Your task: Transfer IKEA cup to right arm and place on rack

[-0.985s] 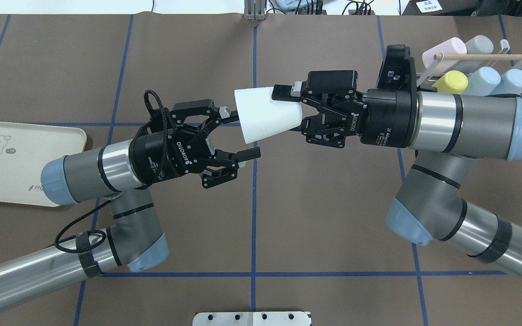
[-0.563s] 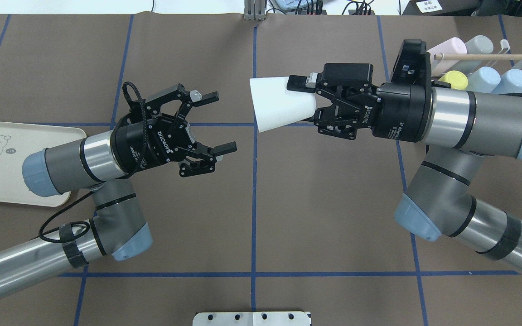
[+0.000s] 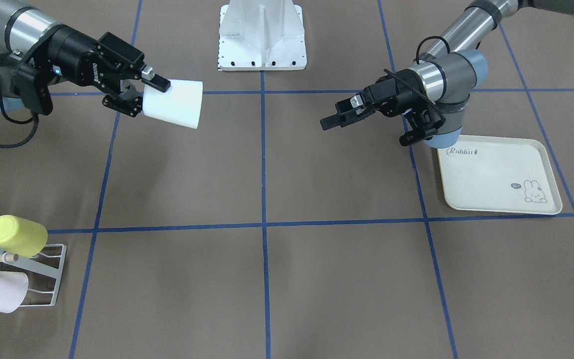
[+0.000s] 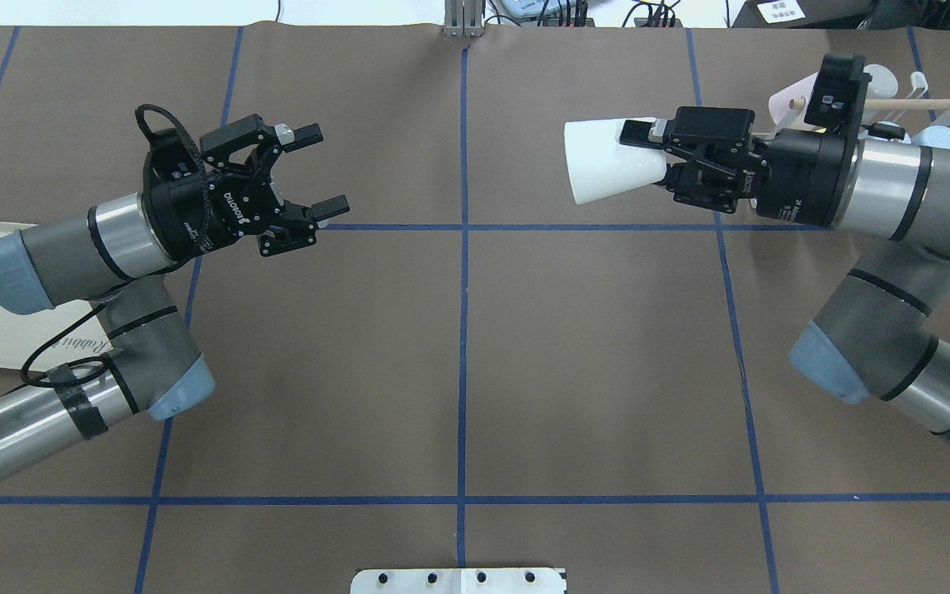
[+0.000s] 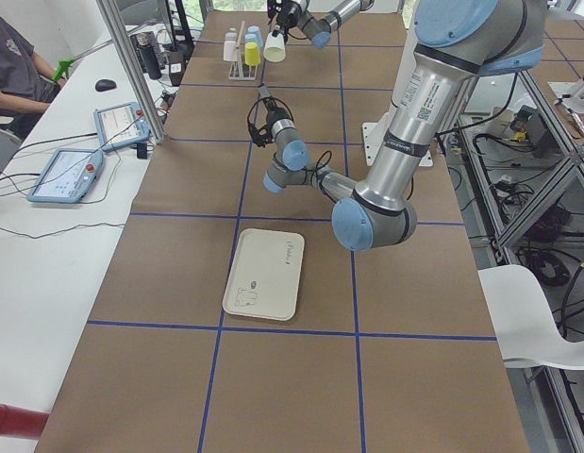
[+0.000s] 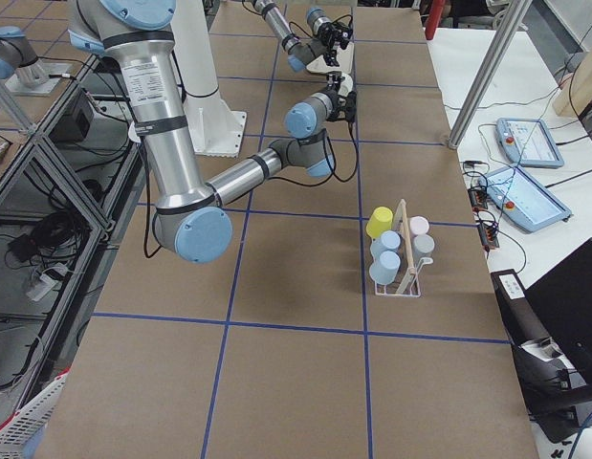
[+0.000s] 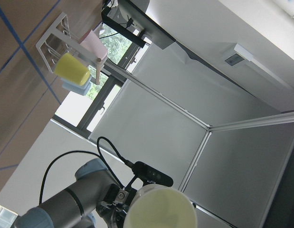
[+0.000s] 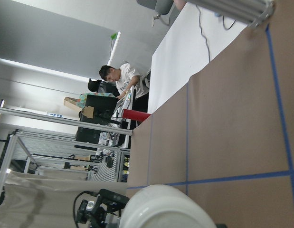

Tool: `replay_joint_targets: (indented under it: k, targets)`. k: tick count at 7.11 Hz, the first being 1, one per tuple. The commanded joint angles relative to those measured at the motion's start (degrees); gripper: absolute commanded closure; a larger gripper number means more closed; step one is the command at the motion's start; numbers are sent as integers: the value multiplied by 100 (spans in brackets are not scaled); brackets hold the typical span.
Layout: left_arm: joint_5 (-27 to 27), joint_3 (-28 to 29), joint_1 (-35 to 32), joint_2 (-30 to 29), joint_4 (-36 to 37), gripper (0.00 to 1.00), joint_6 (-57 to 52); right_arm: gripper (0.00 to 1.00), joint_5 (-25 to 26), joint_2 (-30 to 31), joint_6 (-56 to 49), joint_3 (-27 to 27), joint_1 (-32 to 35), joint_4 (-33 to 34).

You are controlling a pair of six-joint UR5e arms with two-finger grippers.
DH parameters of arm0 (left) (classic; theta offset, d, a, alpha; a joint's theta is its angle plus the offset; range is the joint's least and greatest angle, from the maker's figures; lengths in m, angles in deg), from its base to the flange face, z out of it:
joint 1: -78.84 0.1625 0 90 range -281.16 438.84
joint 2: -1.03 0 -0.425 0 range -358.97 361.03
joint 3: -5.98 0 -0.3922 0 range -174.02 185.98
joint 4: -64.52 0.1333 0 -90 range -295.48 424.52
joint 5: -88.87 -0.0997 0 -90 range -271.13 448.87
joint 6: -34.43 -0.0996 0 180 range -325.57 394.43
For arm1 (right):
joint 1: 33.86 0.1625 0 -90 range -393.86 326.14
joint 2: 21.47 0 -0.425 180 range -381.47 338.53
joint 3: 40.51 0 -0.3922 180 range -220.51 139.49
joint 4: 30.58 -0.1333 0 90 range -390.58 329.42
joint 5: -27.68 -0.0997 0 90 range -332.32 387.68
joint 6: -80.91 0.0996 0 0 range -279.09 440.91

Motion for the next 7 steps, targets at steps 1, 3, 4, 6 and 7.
replay_joint_targets:
  k: [1,3,4,6,7]
  targets:
    - [327,173,-365,240,770,0,-1731,67,-813,56,-869,-427,896,401]
    - [629,182,-962,626,1631,0,-3024,67,-1371,256,-1905,-437,1645,1218]
    - [655,164,-1209,750,2219,0,-3839,67,-1372,275,-2441,-437,1857,1787]
    - [665,147,-1753,944,3100,0,-5274,67,-1372,214,-3470,-428,2384,2826]
    - [656,147,-2017,971,3478,0,-5854,67,-1363,196,-4128,-437,2665,3352]
